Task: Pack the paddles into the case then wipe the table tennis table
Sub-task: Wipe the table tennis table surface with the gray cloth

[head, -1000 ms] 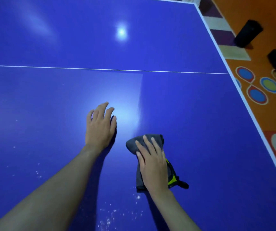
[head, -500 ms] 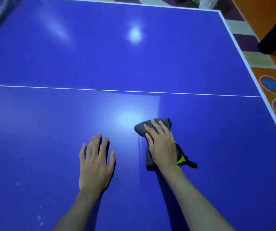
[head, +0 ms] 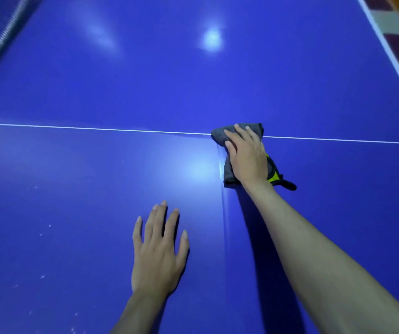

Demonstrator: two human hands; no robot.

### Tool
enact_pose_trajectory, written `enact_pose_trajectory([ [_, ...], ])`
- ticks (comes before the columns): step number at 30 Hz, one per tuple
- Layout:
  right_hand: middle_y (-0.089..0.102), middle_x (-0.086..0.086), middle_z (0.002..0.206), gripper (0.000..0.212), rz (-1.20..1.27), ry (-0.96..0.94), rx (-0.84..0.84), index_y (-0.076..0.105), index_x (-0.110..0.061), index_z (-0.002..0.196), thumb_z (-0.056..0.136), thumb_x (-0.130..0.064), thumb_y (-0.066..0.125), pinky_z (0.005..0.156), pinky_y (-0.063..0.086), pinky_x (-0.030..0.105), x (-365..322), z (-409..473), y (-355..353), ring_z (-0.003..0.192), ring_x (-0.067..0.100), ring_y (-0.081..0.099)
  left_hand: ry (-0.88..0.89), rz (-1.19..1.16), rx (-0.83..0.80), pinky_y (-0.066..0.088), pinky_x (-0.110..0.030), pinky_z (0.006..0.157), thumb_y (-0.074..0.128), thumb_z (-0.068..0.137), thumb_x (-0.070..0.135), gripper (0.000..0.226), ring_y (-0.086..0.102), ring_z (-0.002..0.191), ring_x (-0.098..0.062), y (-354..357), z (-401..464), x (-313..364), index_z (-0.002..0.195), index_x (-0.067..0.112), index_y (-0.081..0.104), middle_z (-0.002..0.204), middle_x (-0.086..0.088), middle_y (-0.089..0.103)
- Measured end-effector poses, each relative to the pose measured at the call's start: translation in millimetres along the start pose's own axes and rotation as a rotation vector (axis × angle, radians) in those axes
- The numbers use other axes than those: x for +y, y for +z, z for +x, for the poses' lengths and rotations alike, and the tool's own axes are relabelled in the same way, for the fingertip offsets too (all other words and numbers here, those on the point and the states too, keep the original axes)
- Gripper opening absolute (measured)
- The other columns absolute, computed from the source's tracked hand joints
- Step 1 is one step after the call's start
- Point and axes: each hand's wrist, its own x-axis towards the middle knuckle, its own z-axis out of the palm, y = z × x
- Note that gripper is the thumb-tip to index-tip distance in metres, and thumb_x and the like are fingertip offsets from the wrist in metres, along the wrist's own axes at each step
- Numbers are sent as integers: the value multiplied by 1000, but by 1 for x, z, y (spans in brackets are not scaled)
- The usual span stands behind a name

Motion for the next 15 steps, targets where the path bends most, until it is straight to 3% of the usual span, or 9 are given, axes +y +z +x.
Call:
enact_pose_trajectory([
  [8, 45, -6, 159, 36, -49, 17, 35, 60, -31, 142, 108, -35, 49, 112, 41, 48, -43, -159, 2, 152, 19, 31, 29, -69, 20, 14, -56, 126, 34, 105, 45, 54, 28, 154, -26, -3, -1, 2, 151, 18, 42, 164, -7, 35],
  [12, 47, -7, 158, 38, -109, 35, 62, 58, -33, 144, 107, -35, 51, 110, 45, 47, -72, -255, 2, 151, 19, 34, 43, -251, 167, 22, -55, 121, 35, 106, 29, 39, 42, 145, -23, -14, -3, 1, 139, 18, 53, 153, -3, 49],
  [15, 46, -7, 159, 39, -124, 25, 74, 57, -32, 145, 107, -35, 51, 113, 45, 46, -88, -315, 2, 151, 20, 36, 41, -252, 230, 25, -53, 118, 39, 106, 28, 35, 45, 142, -24, -24, -3, -11, 135, 17, 55, 149, -3, 52],
])
